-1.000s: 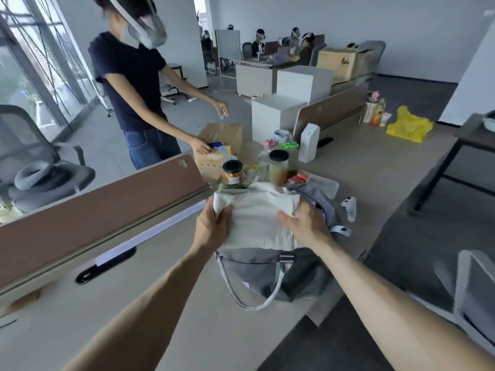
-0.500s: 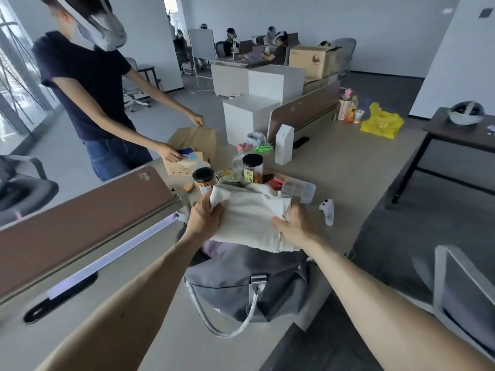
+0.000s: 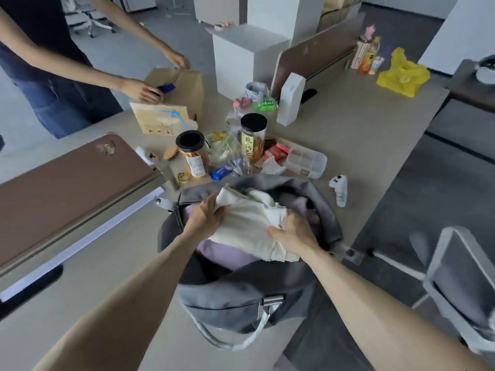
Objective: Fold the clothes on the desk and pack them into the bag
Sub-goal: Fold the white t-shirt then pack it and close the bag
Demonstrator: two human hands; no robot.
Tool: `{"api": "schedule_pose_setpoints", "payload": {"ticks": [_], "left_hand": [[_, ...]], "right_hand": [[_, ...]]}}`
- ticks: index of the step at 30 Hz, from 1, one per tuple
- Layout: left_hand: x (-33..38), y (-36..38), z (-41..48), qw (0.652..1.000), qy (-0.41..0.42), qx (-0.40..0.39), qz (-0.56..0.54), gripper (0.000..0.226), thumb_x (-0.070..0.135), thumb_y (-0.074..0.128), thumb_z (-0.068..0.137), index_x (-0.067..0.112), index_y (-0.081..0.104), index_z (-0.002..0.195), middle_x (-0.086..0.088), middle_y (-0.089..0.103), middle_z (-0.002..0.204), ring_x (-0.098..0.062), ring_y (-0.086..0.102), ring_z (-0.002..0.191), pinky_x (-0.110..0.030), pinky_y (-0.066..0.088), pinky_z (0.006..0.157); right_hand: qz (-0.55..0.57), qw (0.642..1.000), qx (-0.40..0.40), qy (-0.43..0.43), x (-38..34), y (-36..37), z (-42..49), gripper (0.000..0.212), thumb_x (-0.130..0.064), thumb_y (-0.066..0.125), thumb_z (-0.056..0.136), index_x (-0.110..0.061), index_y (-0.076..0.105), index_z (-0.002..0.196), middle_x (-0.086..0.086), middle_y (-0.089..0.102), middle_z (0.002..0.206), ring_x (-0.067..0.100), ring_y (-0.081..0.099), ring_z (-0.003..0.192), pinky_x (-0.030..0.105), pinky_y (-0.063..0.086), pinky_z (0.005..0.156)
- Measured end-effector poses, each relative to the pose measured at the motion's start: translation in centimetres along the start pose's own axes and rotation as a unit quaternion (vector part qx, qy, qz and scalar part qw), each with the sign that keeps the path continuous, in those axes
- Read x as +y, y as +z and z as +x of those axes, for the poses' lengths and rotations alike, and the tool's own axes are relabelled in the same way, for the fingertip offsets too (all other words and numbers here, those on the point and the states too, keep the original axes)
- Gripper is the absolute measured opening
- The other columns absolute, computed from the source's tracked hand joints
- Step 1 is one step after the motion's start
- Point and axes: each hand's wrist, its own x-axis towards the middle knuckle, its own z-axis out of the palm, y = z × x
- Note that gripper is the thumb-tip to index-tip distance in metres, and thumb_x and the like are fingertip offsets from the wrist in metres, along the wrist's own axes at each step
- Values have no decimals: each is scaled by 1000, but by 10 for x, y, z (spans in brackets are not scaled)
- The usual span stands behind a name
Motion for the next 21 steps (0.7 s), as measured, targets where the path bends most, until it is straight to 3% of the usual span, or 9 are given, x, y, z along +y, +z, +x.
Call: {"api": "schedule_pose_setpoints", "payload": {"ticks": [3, 6, 9, 11, 13, 15, 18, 21], "left_hand": [[-16, 24, -3, 999, -47, -24, -3, 56, 41, 61, 96, 15, 45, 143, -19, 61, 131, -40, 57, 119, -39, 41, 90], [-20, 36, -8, 996, -80, 12, 31, 73, 44, 68, 91, 12, 35, 147, -21, 53, 136, -44, 52, 122, -47, 43, 94], [-16, 40, -12, 983, 16, 85, 163, 74, 39, 72, 84, 13, 37, 144, -16, 45, 133, -38, 47, 120, -53, 43, 91], [-10, 42, -14, 967, 139, 88, 194, 57, 37, 61, 87, 18, 43, 138, -13, 47, 137, -37, 49, 122, -54, 41, 93], [-3, 49, -14, 952, 200, -5, 231, 56, 50, 34, 92, 27, 46, 142, -7, 44, 150, -33, 42, 137, -55, 33, 104], [1, 59, -16, 944, 164, -100, 268, 78, 72, 9, 85, 39, 31, 152, 1, 22, 164, -27, 21, 150, -57, 18, 113], [1, 70, -9, 934, 119, -138, 306, 109, 92, -23, 61, 47, 11, 155, 9, 1, 167, -29, 6, 152, -63, 9, 115], [1, 71, -2, 915, 112, -161, 353, 121, 95, -31, 47, 52, 6, 155, 13, -7, 167, -36, -1, 151, -69, 15, 109]], "right_hand": [[-7, 1000, 10, 9, 15, 14, 0, 51, -42, 70, 83, -6, 57, 116, 12, 67, 116, 31, 61, 110, 33, 48, 86], [-80, 995, 58, 3, 19, 22, -9, 67, -51, 69, 83, -8, 45, 128, 15, 60, 124, 35, 59, 113, 39, 50, 83], [-183, 966, 171, -64, 18, 31, -21, 89, -48, 77, 74, -15, 33, 144, 18, 48, 134, 39, 56, 113, 45, 52, 81], [-222, 936, 224, -153, 23, 36, -21, 83, -36, 78, 74, -19, 39, 146, 18, 45, 141, 40, 51, 122, 49, 48, 91], [-248, 917, 213, -228, 31, 41, -16, 57, -28, 67, 84, -22, 52, 139, 12, 43, 150, 38, 44, 133, 53, 41, 104], [-249, 921, 167, -247, 37, 44, -13, 35, -28, 52, 94, -21, 59, 128, 8, 44, 150, 37, 42, 135, 55, 37, 107], [-228, 947, 82, -212, 44, 44, -9, 48, -42, 32, 97, -17, 50, 135, 10, 45, 144, 37, 43, 130, 50, 43, 100], [-219, 961, 16, -166, 50, 46, -4, 77, -69, 21, 88, -23, 31, 149, 9, 31, 155, 34, 29, 143, 48, 35, 112]]}}
